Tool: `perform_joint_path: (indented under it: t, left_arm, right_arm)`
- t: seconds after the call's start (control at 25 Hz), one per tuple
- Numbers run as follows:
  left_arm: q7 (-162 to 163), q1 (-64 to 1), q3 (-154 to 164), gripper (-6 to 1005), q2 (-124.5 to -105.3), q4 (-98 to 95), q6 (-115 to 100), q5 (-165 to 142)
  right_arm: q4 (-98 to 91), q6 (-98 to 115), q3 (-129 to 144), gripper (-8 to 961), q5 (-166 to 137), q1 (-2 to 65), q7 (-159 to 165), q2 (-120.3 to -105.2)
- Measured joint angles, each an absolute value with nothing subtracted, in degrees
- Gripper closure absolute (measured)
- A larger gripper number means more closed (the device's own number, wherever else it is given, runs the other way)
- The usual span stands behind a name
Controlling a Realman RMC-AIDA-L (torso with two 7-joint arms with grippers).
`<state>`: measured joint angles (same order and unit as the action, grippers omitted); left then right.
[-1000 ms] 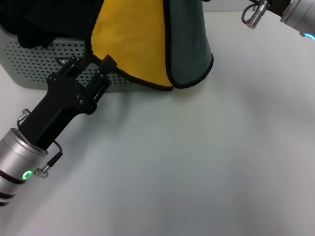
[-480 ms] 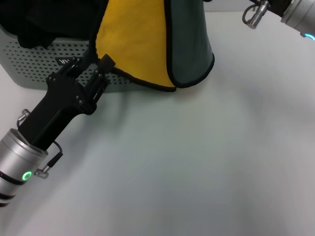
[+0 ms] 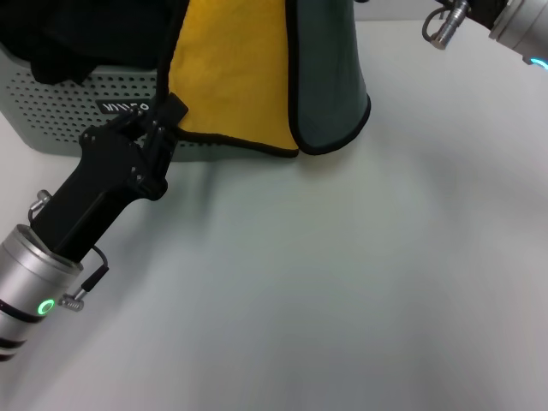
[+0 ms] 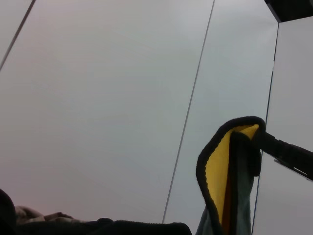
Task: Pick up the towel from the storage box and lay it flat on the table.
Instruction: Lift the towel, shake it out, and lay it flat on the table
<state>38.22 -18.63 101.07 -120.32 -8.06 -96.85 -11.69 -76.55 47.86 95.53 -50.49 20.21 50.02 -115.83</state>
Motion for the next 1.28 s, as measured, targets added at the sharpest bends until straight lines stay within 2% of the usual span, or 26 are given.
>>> perform_joint_path:
  t: [0.28, 0.52, 0.96, 1.2, 1.28]
  left_arm:
    - [38.6, -18.6, 101.1, 926, -120.12, -8.3, -98.1, -11.7]
    - [40.3, -19.1, 101.1, 969, -118.38, -8.5, -104.4, -12.0]
    - [45.2, -21.0, 101.6, 985, -111.5, -10.3, -114.7, -21.3]
    - [52.5, -17.9, 101.4, 986, -106.97, -17.3, -116.6, -27.3]
    - [54.5, -16.1, 101.3, 986, -106.12, -20.4, -116.6, -28.0]
  right_arm:
    - [-76.0, 48.7, 95.8, 948, -52.4, 20.2, 53.3, -115.44]
    - [-74.2, 55.5, 93.7, 948, -63.3, 22.3, 68.1, -114.93]
    - [-74.7, 78.8, 80.9, 948, -74.9, 23.0, 86.5, -115.04]
    - [-77.4, 94.4, 71.3, 948, -77.2, 20.2, 93.8, -114.8]
    - [-78.2, 99.8, 68.9, 948, -77.3, 19.3, 95.7, -114.79]
